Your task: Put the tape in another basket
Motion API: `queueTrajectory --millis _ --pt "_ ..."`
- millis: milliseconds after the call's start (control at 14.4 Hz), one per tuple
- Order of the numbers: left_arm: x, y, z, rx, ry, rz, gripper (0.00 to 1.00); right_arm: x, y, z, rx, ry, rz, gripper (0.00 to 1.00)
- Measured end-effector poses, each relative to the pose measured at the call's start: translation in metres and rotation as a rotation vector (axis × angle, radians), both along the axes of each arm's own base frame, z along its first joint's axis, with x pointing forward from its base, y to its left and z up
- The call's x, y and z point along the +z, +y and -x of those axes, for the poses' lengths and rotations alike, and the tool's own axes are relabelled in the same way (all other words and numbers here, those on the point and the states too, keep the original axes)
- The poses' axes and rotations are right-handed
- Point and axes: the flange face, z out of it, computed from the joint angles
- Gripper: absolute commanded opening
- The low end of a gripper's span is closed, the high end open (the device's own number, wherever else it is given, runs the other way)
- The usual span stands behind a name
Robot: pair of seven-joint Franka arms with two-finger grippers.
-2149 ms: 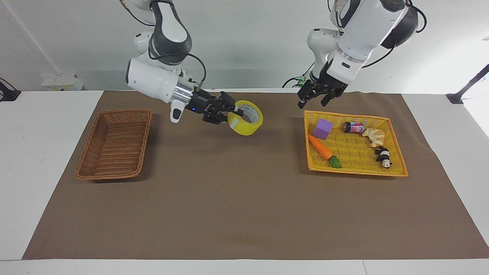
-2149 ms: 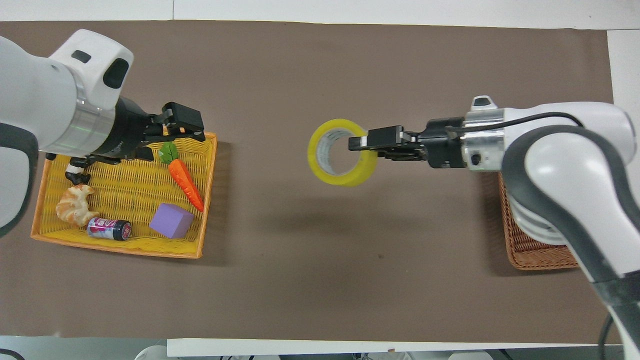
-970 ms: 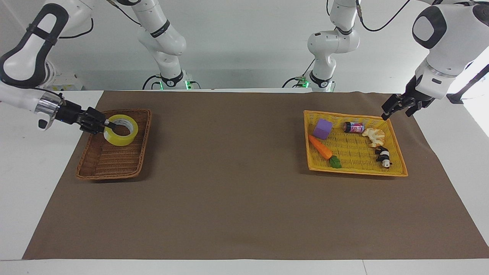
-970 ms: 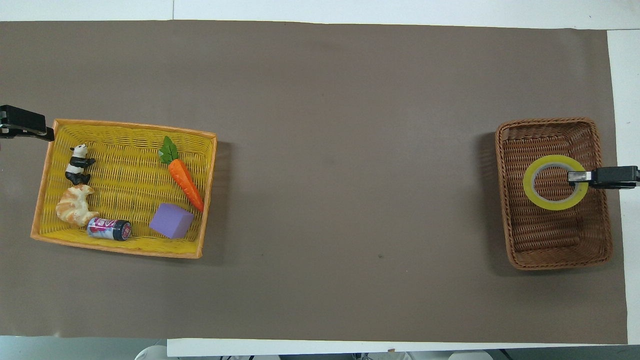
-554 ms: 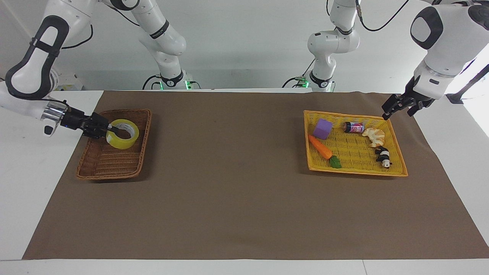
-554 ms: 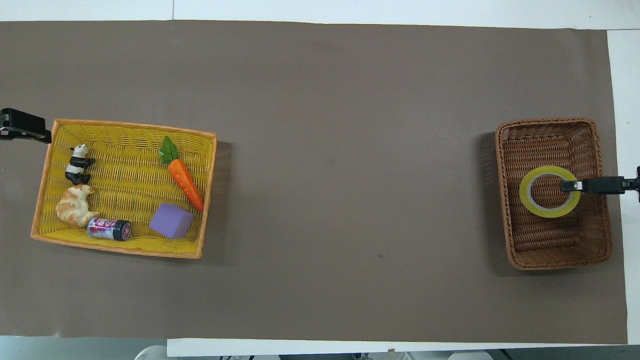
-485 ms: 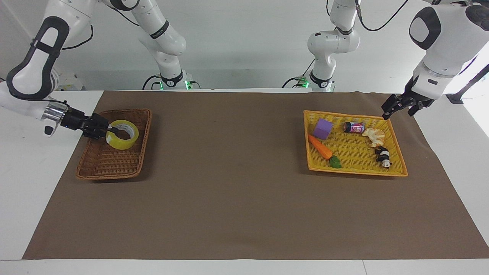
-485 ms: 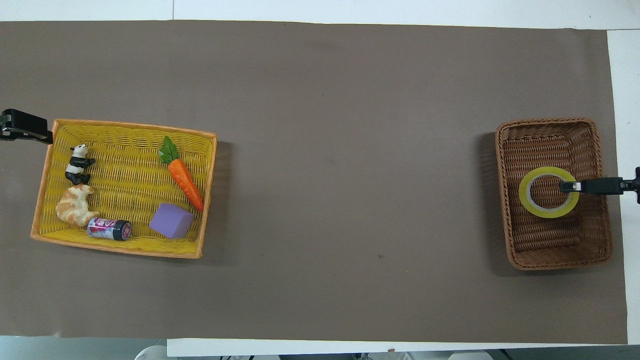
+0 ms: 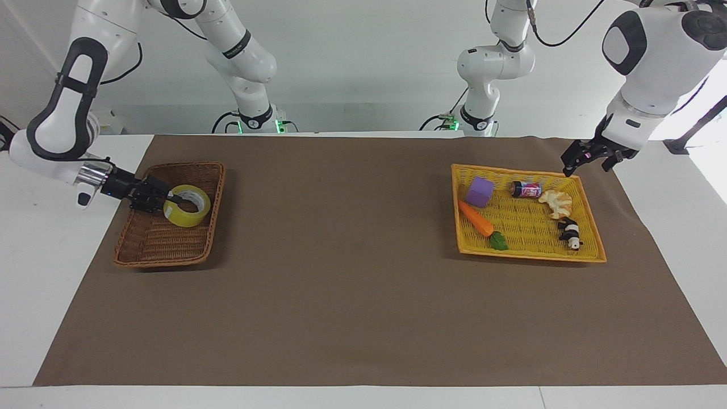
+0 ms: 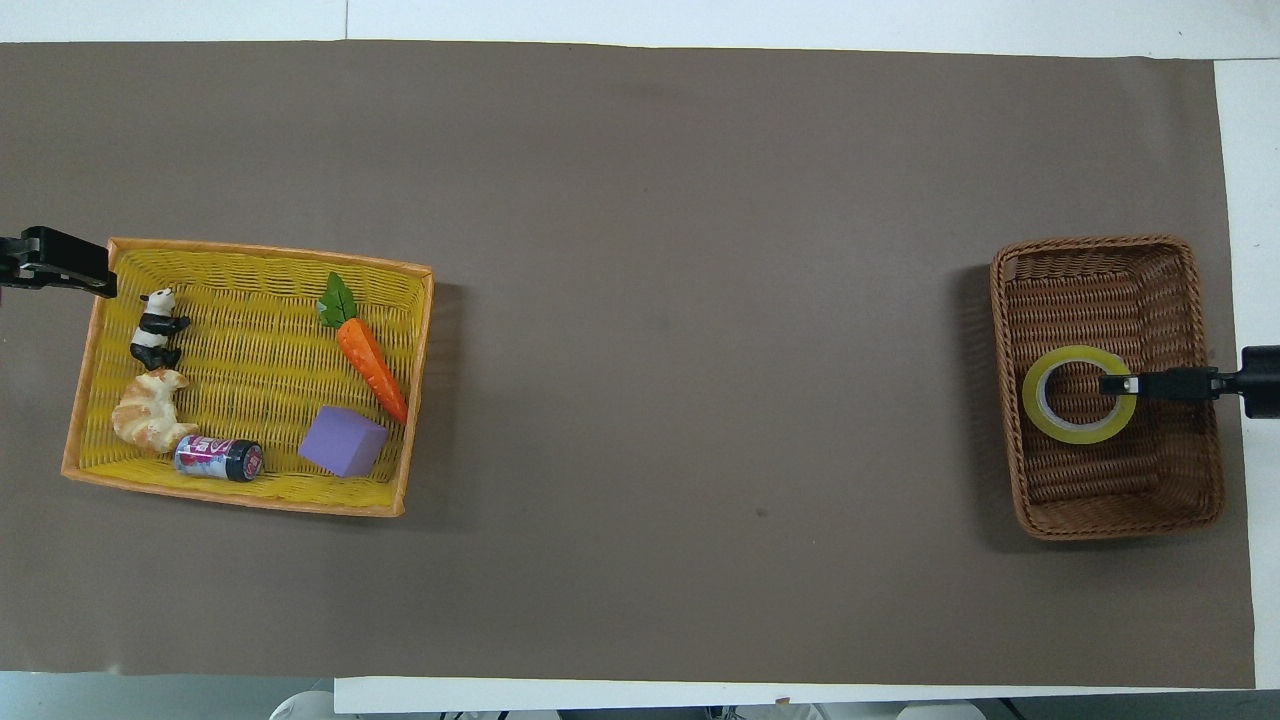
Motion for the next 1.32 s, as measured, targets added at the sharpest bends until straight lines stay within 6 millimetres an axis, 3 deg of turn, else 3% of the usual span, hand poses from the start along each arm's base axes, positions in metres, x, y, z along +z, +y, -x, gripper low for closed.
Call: queueTrajectory --millis 69,139,347,485,693,901,1109,1317 --pt "-0.003 -0.001 -0.002 -0.001 0.008 0.0 1.0 0.0 0.0 0.0 0.005 0.0 0.003 0.83" --pt "-0.006 -0.001 -0.004 -0.001 0.021 0.0 1.0 0.001 0.001 -0.001 0.012 0.0 0.007 1.0" --pt "-0.011 -0.006 -0.011 -0.009 0.048 -0.001 1.0 0.006 -0.003 -0.003 0.045 0.0 0.054 1.0" --pt "-0.009 -0.008 -0.013 -0.012 0.046 -0.001 1.0 0.025 -0.005 -0.015 0.1 -0.018 0.121 1.0" --pt "-0.001 -0.008 -0.014 -0.012 0.03 0.001 1.0 0.083 0.007 -0.039 0.17 -0.059 0.28 1.0" --pt "-0.002 -0.007 -0.014 -0.01 0.03 0.001 1.0 0.144 0.032 -0.052 0.204 -0.085 0.423 1.0" --pt "-0.001 -0.006 -0.015 -0.009 0.024 0.001 1.0 0.194 0.066 -0.066 0.18 -0.052 0.558 1.0" --pt "0.013 -0.008 -0.017 -0.013 -0.01 0.004 1.0 0.232 0.107 -0.067 0.11 0.029 0.675 1.0"
